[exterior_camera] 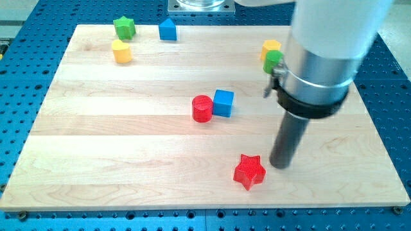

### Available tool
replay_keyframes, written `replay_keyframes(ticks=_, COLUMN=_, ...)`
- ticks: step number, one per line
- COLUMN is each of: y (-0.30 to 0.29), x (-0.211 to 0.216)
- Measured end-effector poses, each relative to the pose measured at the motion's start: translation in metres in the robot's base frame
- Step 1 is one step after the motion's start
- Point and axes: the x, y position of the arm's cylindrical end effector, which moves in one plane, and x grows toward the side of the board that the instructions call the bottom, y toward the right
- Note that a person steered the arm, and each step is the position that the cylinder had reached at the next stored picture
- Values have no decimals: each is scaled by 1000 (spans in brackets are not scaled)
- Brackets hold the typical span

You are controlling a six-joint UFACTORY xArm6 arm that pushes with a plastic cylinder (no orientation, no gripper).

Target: Place the red star at the bottom center of the board

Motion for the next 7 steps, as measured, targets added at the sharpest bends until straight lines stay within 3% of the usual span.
replay_keyframes(ticks=1, y=-4, x=20)
replay_keyframes(ticks=4, y=-66, x=18)
replay_keyframes(ticks=7, y=-66, x=1)
